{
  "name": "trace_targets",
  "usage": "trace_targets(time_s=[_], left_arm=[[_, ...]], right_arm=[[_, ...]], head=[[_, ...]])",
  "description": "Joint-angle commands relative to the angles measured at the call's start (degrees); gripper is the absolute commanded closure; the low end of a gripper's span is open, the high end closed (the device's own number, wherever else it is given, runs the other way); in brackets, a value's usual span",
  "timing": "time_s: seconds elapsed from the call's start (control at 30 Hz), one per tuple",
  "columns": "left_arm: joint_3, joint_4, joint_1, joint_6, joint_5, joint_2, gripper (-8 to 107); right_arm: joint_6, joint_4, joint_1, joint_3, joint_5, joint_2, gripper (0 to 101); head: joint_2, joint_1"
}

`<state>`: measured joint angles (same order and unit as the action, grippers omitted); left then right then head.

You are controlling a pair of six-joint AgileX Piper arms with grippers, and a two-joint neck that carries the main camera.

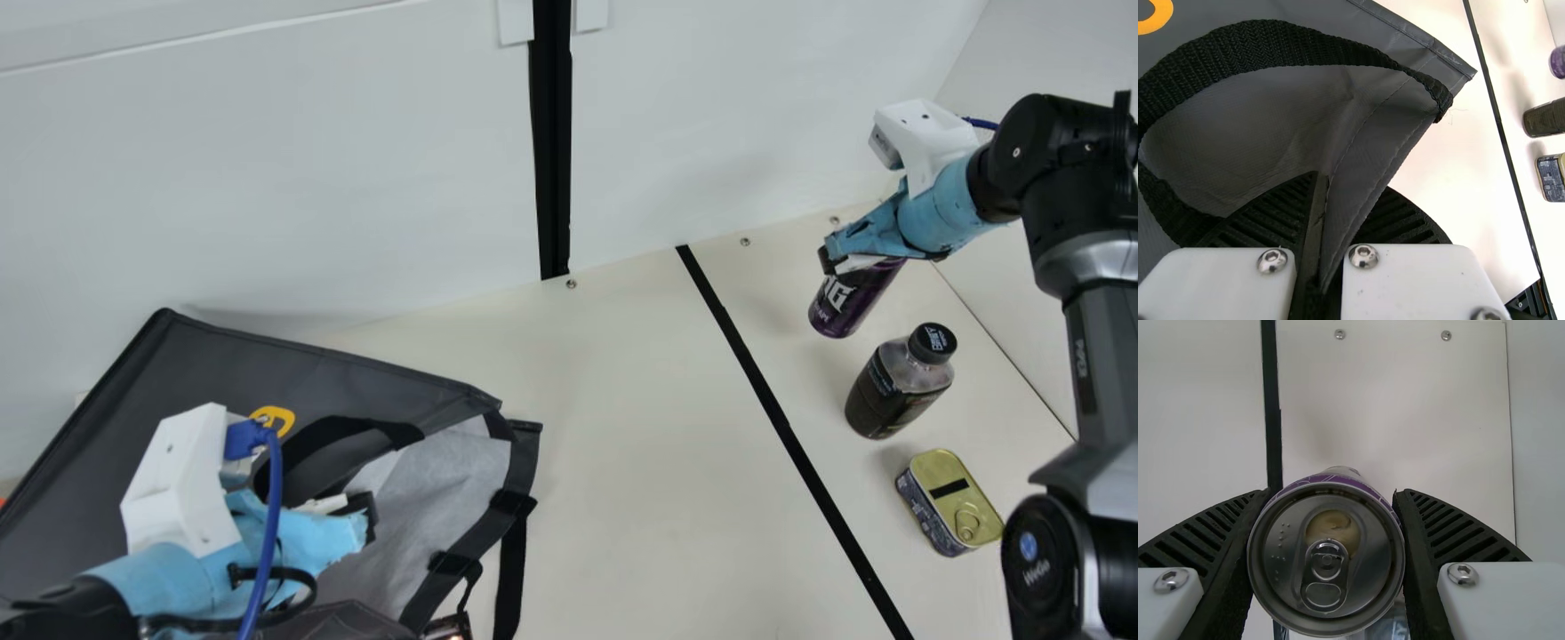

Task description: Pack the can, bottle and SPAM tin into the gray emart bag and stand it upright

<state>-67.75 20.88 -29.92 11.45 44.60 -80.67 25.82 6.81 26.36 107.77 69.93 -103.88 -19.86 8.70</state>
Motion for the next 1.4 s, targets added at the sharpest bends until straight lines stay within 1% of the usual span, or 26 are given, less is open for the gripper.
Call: trace_targets(time_s=[0.0, 0.33, 0.7, 1.07, 1.37], left_arm=[[0.0, 0.0, 0.0, 0.0, 0.0, 0.0, 107], [0.0, 0.0, 0.0, 0.0, 0.0, 0.0, 107], [0.0, 0.0, 0.0, 0.0, 0.0, 0.0, 107], [0.0, 0.0, 0.0, 0.0, 0.0, 0.0, 107], [0.0, 0.0, 0.0, 0.0, 0.0, 0.0, 107]], right_arm=[[0.3, -0.1, -0.4, -2.0, 0.0, 2.4, 101], [3.0, -0.1, -2.1, -9.9, 0.0, 11.0, 101], [8.4, 0.9, -3.0, -17.6, 0.0, 20.0, 101], [13.8, 2.4, -3.6, -24.8, 0.0, 27.7, 101], [17.5, 3.6, -5.6, -29.9, 0.0, 32.7, 101]], head=[[-0.1, 1.3], [-0.1, 1.3], [-0.1, 1.3], [-0.1, 1.3], [-0.1, 1.3]])
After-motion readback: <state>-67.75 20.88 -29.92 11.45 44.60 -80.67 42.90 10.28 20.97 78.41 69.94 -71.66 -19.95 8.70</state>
